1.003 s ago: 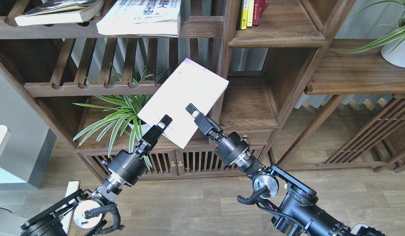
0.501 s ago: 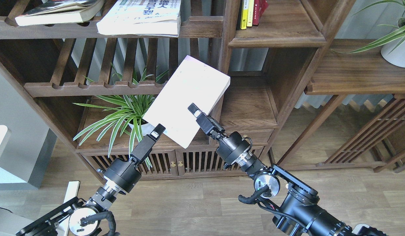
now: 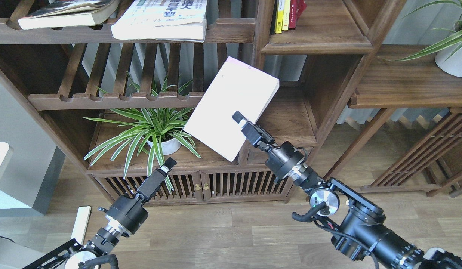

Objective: Organize books on shelf
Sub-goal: 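Carry the white book with the right gripper toward the upper shelf, then insert the white book upright onto the upper shelf with the right gripper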

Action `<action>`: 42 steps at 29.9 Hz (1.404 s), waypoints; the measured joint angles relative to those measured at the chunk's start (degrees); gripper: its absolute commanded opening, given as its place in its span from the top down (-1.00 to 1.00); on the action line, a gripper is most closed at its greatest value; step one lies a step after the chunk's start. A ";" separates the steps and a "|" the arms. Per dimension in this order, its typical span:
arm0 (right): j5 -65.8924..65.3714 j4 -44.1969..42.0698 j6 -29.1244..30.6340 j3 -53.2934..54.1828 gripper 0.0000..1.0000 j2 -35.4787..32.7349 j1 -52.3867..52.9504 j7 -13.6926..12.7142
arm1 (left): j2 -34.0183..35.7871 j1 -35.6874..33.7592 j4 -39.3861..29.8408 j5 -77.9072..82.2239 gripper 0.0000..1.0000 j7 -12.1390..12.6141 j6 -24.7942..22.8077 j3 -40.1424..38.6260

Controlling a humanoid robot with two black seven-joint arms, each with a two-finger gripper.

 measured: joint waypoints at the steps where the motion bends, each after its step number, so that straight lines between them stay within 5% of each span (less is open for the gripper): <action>1: 0.11 0.10 0.00 0.04 0.91 -1.42 -0.03 -0.09 | 0.35 0.01 0.03 -0.13 -0.97 -0.14 0.00 -0.10; 20: 9.23 10.12 0.00 3.34 0.91 -22.34 -0.14 -1.23 | 2.14 0.44 1.77 -0.54 -0.98 -0.50 0.00 -0.95; 30: 9.22 15.20 0.00 7.42 0.91 -25.10 -9.52 -1.41 | 2.13 0.44 1.82 -0.54 -0.98 -0.57 0.00 -1.12; 42: 10.51 15.41 0.00 13.90 0.92 -27.00 -4.82 -1.41 | 2.04 0.48 1.82 -0.49 -0.98 -0.41 0.00 -1.12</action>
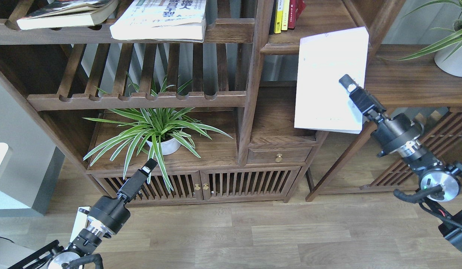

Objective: Organize books on shelf
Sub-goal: 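Insert the white book upright onto the upper shelf with the right gripper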

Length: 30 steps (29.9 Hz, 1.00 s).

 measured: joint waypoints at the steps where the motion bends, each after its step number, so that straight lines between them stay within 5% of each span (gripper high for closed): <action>1: 0.43 -0.01 0.00 0.06 0.92 -0.32 0.93 -0.01 | 0.00 0.00 0.00 0.00 -0.97 0.00 0.00 0.00; 12: 5.03 -2.92 0.00 -0.81 0.92 -2.19 14.37 -0.16 | -0.35 0.02 0.00 0.03 -0.98 0.00 0.00 0.09; 30: 4.21 -12.82 -0.99 -0.82 0.91 5.61 27.56 -0.03 | -0.07 0.07 -0.11 0.05 -0.97 0.59 0.00 0.06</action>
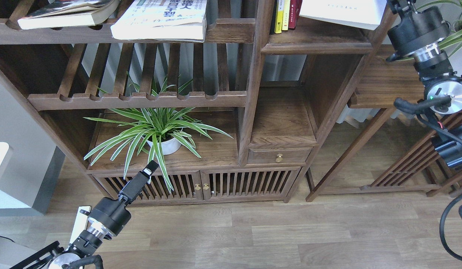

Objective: Organize books on shelf
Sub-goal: 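Insert the white book upright onto the upper shelf with the right gripper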

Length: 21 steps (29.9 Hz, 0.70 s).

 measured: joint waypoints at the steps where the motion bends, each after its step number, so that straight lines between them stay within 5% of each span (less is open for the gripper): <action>1: -0.04 -0.53 -0.67 0.02 0.91 0.25 0.43 0.03 | 0.00 -0.01 -0.03 0.00 -0.98 0.01 0.00 -0.02; 21: -2.44 -9.27 -7.95 0.85 0.90 10.50 9.49 0.45 | 1.29 -0.38 0.11 0.36 -0.97 0.27 0.00 -2.23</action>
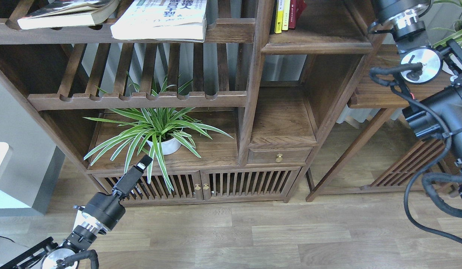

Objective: Organize books on shelf
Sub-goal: 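Insert the white book upright onto the upper shelf with the right gripper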

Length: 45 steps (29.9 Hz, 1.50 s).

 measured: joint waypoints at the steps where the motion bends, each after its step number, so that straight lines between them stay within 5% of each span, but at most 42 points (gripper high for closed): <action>1: -0.56 -0.69 0.02 0.03 0.90 0.43 0.05 0.03 | 0.18 -0.03 0.00 0.03 -0.98 0.00 0.00 -0.06; 17: -4.68 -13.37 6.05 -0.61 0.86 1.12 5.85 -0.33 | 2.46 -0.93 -0.86 0.24 -0.97 0.11 0.00 -2.86; 32: -8.35 -14.47 8.30 -0.84 0.84 0.27 5.73 -0.52 | 2.61 -1.47 -0.71 0.43 -0.97 0.19 0.00 -7.03; 42: -11.22 -15.49 8.93 -2.60 0.68 0.23 5.10 -0.79 | 2.61 -2.33 -0.54 0.43 -0.97 0.19 0.00 -9.21; 45: -11.25 -15.93 8.94 -3.25 0.50 0.14 5.17 -0.96 | 2.58 -2.36 -0.59 0.43 -0.97 0.19 0.00 -9.67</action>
